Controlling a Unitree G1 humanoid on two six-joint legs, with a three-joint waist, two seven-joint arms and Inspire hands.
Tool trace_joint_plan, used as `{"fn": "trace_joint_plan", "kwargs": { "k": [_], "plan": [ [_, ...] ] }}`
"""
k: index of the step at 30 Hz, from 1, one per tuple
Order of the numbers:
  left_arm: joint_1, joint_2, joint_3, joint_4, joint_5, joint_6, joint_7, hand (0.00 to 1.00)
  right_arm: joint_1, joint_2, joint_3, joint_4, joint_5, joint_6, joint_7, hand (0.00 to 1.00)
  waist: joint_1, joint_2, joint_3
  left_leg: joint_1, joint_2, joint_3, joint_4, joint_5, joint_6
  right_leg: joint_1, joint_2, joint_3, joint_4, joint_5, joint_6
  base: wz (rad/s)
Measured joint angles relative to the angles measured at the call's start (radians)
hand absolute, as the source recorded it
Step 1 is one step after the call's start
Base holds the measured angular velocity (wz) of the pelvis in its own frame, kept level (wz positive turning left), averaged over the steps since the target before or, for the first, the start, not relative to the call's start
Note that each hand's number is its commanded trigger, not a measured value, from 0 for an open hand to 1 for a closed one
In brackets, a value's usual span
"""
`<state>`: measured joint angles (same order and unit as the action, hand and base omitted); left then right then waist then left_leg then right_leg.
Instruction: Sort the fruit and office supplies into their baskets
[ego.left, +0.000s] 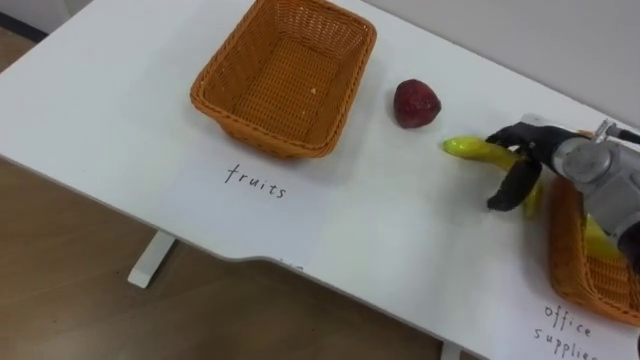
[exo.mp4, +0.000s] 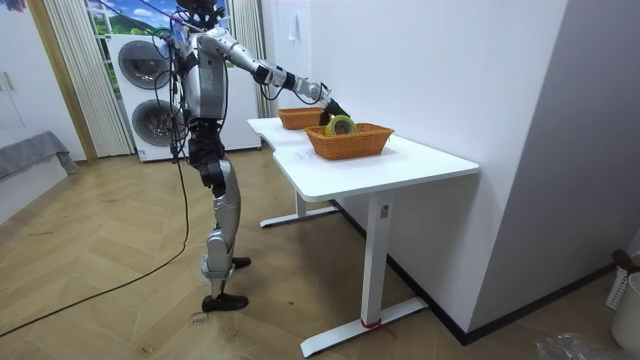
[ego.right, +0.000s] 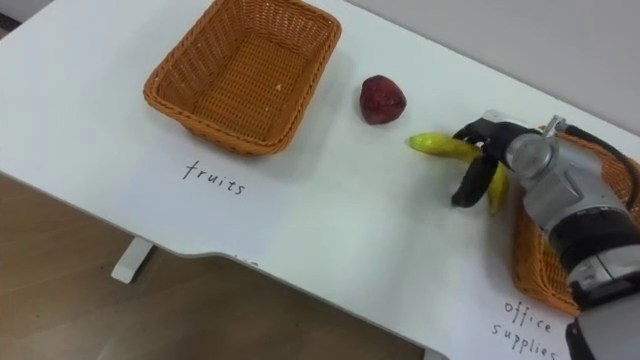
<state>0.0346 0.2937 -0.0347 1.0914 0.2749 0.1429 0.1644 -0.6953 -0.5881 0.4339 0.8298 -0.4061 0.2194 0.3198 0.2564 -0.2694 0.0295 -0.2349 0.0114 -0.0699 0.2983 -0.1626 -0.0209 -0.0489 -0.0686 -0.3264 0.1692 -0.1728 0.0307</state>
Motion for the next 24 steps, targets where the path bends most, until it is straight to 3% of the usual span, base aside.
{"fn": "trace_joint_plan", "kwargs": {
  "k": [11, 19, 24],
  "plan": [
    [0.001, 0.002, 0.0, 0.003, 0.0, -0.005, 0.003, 0.0, 0.011, 0.001, 0.002, 0.0, 0.002, -0.011, 0.012, 1.0, 0.0, 0.002, 0.0016, 0.004, 0.004, 0.007, -0.007, 0.0, -0.001, -0.004, 0.002, 0.003, -0.001, 0.001, -0.001, -0.01],
    [0.004, 0.001, 0.001, 0.007, 0.0, -0.007, 0.002, 0.0, 0.011, 0.001, -0.017, -0.025, 0.002, -0.012, 0.023, 1.0, 0.001, 0.012, 0.0091, 0.003, 0.013, 0.014, -0.008, -0.001, -0.007, -0.004, 0.011, 0.018, -0.001, 0.003, -0.005, -0.04],
    [0.006, 0.001, 0.001, 0.007, 0.001, -0.007, 0.002, 0.0, 0.012, 0.001, -0.026, -0.041, 0.0, -0.011, 0.034, 1.0, 0.0, 0.013, 0.0098, 0.003, 0.014, 0.016, -0.008, -0.001, -0.008, -0.006, 0.011, 0.022, -0.001, 0.004, -0.006, -0.01]
  ]
}}
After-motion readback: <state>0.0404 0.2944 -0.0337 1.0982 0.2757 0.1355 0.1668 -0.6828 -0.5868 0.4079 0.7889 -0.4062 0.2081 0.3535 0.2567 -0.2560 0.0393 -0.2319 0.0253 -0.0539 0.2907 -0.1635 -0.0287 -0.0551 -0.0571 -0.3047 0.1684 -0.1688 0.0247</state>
